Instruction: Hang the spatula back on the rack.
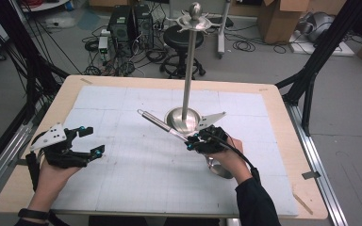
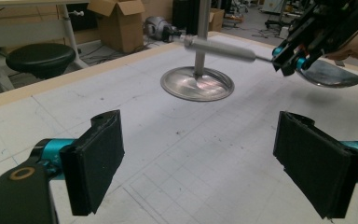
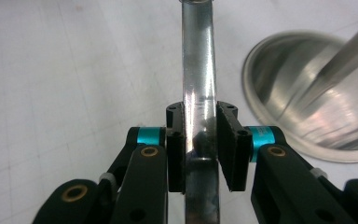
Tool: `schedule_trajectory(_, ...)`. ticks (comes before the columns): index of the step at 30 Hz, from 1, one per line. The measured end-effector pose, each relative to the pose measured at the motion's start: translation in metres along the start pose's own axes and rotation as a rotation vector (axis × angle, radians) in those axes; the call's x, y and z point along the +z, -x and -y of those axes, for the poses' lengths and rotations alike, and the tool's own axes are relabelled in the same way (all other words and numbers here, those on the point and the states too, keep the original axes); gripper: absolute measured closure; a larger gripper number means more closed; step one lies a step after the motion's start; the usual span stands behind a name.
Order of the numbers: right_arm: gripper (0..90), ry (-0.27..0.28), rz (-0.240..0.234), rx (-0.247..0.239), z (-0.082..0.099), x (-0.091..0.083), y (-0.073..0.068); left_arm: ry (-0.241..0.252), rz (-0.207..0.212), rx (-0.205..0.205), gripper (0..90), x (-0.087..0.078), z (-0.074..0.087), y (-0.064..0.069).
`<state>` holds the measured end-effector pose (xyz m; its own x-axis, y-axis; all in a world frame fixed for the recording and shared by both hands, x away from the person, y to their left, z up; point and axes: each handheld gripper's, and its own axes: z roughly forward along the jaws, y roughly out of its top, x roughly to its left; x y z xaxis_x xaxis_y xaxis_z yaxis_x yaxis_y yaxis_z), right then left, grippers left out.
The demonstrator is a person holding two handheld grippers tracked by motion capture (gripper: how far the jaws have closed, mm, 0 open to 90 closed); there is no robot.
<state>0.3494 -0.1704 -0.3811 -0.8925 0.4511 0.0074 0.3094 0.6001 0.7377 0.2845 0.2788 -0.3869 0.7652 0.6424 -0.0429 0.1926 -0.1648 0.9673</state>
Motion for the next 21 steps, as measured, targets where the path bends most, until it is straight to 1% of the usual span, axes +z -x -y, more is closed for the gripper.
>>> schedule_trajectory(1, 75.3, 0.022, -0.004, 0.011, 0.0, -0.005, 0.0, 0.001, -0.001, 0.0, 16.5, 0.0, 0.0, 0.0)
schedule_trajectory(2, 75.3, 0.047, 0.0, 0.009, 0.0, -0.01, 0.001, 0.003, 0.0, -0.001, 16.5, 0.0, 0.0, 0.0)
schedule_trajectory(3, 75.2, 0.066, 0.015, 0.015, 0.001, -0.016, 0.001, 0.005, 0.0, -0.002, 16.4, 0.0, 0.0, 0.0)
schedule_trajectory(4, 75.3, 0.089, 0.011, 0.022, 0.001, -0.022, 0.001, 0.004, 0.0, -0.004, 16.5, 0.0, 0.0, 0.0)
schedule_trajectory(7, 75.3, 0.151, 0.027, 0.029, 0.002, -0.036, 0.002, 0.005, -0.003, -0.005, 16.4, -0.001, 0.0, 0.0)
schedule_trajectory(9, 75.2, 0.199, 0.043, 0.042, 0.004, -0.049, 0.002, 0.005, -0.001, -0.004, 16.4, -0.001, 0.0, -0.001)
schedule_trajectory(11, 75.2, 0.23, 0.052, 0.047, 0.006, -0.057, 0.002, 0.008, 0.001, -0.006, 16.5, -0.001, 0.0, -0.001)
schedule_trajectory(13, 75.2, 0.276, 0.066, 0.053, 0.008, -0.068, 0.001, 0.008, -0.001, -0.008, 16.4, -0.001, 0.0, -0.001)
schedule_trajectory(15, 75.2, 0.308, 0.079, 0.059, 0.009, -0.077, 0.0, 0.007, -0.002, -0.011, 16.5, -0.001, 0.0, -0.001)
schedule_trajectory(18, 75.2, 0.356, 0.115, 0.069, 0.011, -0.093, 0.0, 0.005, -0.003, -0.009, 16.5, -0.001, 0.0, -0.001)
schedule_trajectory(19, 75.2, 0.367, 0.118, 0.073, 0.012, -0.097, 0.0, 0.007, -0.003, -0.011, 16.5, -0.001, 0.0, -0.001)
schedule_trajectory(21, 75.2, 0.412, 0.138, 0.077, 0.013, -0.107, 0.001, 0.004, -0.002, -0.009, 16.4, 0.0, 0.0, -0.002)
